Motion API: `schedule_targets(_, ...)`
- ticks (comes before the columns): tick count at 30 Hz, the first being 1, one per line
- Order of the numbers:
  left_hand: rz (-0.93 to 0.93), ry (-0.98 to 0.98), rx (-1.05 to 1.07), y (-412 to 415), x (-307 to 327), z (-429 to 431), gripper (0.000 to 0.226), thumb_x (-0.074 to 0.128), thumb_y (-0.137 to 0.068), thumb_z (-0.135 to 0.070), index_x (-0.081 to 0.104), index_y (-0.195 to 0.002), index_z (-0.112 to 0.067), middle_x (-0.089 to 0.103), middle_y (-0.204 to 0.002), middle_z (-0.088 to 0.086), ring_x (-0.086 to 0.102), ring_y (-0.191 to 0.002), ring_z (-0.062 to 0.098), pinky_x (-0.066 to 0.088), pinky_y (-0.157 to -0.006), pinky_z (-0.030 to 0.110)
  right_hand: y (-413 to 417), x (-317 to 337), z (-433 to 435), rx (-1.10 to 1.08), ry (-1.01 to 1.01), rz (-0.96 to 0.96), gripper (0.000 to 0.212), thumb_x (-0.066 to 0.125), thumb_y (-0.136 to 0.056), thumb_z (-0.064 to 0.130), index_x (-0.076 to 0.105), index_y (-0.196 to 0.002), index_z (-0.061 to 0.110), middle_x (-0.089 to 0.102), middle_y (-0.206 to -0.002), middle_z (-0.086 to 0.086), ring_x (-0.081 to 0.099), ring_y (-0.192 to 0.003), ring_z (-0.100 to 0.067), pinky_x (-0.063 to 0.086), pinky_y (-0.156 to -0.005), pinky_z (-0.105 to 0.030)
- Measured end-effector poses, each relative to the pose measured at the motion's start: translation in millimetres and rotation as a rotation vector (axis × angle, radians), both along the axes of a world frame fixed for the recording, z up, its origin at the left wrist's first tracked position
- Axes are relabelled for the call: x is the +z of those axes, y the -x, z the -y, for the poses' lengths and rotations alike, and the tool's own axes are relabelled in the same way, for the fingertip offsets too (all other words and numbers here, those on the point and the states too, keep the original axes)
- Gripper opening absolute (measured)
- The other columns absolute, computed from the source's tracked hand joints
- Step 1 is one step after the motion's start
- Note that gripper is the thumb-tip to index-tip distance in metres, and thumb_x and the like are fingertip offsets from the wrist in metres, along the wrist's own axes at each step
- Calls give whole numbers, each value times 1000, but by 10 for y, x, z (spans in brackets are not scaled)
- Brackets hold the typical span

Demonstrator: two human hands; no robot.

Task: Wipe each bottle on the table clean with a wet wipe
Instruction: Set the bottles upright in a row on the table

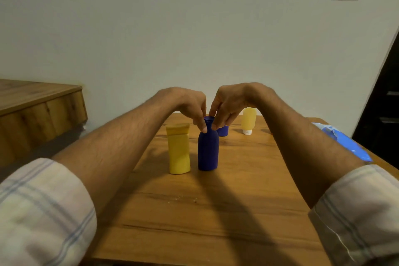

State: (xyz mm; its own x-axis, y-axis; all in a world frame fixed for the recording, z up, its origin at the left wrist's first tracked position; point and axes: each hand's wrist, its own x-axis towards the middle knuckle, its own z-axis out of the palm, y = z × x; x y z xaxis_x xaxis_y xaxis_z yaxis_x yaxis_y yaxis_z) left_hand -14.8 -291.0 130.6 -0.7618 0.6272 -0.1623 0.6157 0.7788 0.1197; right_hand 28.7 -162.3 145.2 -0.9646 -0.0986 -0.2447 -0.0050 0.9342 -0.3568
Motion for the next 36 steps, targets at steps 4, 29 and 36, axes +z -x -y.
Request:
schedule_targets(4,-49,-19,-28,2,-66,-50,39,73,-84,-34,69,-115,-10,71,-105,1,61,-91,14,50,-93,36,49,-70,25,8,-8,-29,33,75,-79,16,68,-109,4,73,-97,-11,71,-84,-20,58,-75,-26)
schedule_targets(29,-305,-223,203,1360,-282,13,25,66,-91,-30,64,-114,-21,66,-109,0,51,-99,17,23,-101,48,1362,-339,24,15,29,-461,34,68,-86,18,65,-116,3,68,-99,-11,64,-87,-21,55,-83,-33)
schedule_targets(36,-271,-248,216,1546,-419,-23,24,66,-91,-28,64,-115,-20,65,-110,1,55,-108,21,23,-101,48,1545,-464,19,-23,36,-453,33,68,-86,16,64,-115,2,67,-98,-11,63,-85,-20,51,-77,-28)
